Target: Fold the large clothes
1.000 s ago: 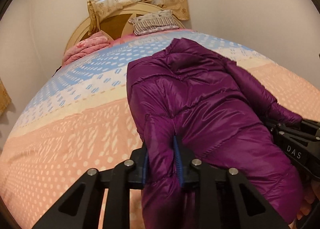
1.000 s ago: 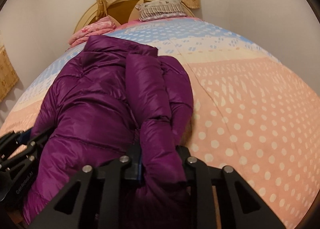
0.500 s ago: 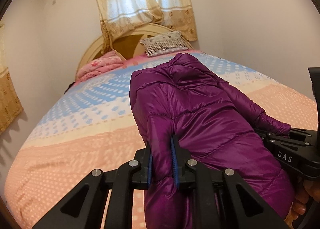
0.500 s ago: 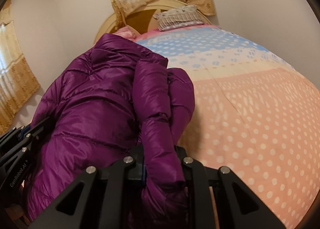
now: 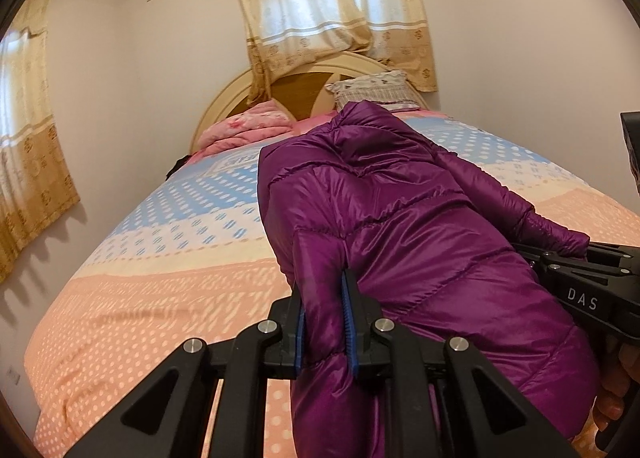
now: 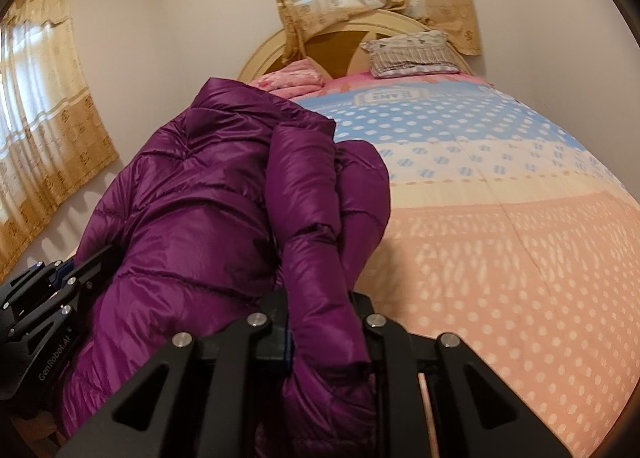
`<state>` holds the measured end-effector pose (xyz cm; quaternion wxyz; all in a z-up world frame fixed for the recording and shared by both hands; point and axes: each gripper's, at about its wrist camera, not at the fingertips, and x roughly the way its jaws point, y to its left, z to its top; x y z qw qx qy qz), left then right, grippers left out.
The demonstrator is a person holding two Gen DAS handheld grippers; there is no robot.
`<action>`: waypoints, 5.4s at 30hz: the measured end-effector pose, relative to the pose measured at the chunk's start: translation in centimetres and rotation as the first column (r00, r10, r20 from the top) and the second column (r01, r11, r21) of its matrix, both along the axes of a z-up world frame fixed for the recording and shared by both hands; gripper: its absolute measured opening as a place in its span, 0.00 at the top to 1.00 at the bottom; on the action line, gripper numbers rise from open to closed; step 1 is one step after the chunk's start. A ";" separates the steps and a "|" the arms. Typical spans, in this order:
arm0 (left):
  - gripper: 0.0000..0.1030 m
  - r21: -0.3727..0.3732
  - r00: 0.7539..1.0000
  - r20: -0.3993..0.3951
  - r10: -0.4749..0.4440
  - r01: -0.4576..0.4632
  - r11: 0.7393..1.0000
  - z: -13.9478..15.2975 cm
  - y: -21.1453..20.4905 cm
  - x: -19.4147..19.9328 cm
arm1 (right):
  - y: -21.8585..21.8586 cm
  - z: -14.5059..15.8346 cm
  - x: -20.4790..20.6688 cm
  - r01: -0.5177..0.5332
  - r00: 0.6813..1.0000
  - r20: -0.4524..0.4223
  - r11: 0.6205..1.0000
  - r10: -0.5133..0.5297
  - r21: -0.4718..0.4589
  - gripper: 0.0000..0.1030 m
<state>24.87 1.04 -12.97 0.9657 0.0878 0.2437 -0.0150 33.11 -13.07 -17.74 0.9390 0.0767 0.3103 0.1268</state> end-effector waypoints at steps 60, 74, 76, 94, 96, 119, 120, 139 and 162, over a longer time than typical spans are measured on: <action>0.47 -0.024 0.970 -0.130 0.204 -0.209 0.978 -7.4 7.9 0.7 | 8.3 -5.6 2.9 -0.139 0.984 -0.128 0.985 0.126 -0.105 0.77; 0.29 -0.046 0.959 -0.135 0.250 -0.258 0.965 -7.7 8.9 1.3 | 8.0 -6.3 3.1 -0.131 0.982 -0.149 0.986 0.116 -0.100 0.67; 0.29 -0.042 0.957 -0.144 0.253 -0.261 0.964 -7.6 9.0 1.3 | 8.1 -6.2 3.1 -0.132 0.982 -0.150 0.985 0.116 -0.107 0.66; 0.23 -0.077 0.951 0.139 0.276 -0.268 0.960 7.8 9.2 -12.6 | 4.8 8.1 -10.7 -0.051 0.988 0.140 0.992 0.067 -0.115 0.25; 0.22 -0.085 0.950 0.156 0.271 -0.261 0.962 8.5 9.0 -13.7 | 4.8 9.1 -12.0 -0.046 0.983 0.170 0.992 0.066 -0.118 0.21; 0.21 -0.093 0.947 0.184 0.262 -0.249 0.964 9.7 9.0 -15.1 | 6.0 9.9 -13.8 -0.071 0.973 0.210 0.988 0.100 -0.141 0.16; 0.21 -0.090 0.947 0.184 0.262 -0.249 0.964 9.7 9.0 -15.1 | 6.0 9.9 -13.8 -0.070 0.973 0.210 0.988 0.099 -0.140 0.16; 0.21 -0.089 0.949 0.179 0.259 -0.247 0.965 9.3 8.8 -14.7 | 5.9 9.9 -14.0 -0.083 0.973 0.202 0.988 0.109 -0.130 0.15; 0.21 -0.089 0.951 0.170 0.257 -0.245 0.965 8.8 8.5 -14.5 | 6.1 9.2 -14.2 -0.088 0.977 0.185 0.989 0.110 -0.122 0.15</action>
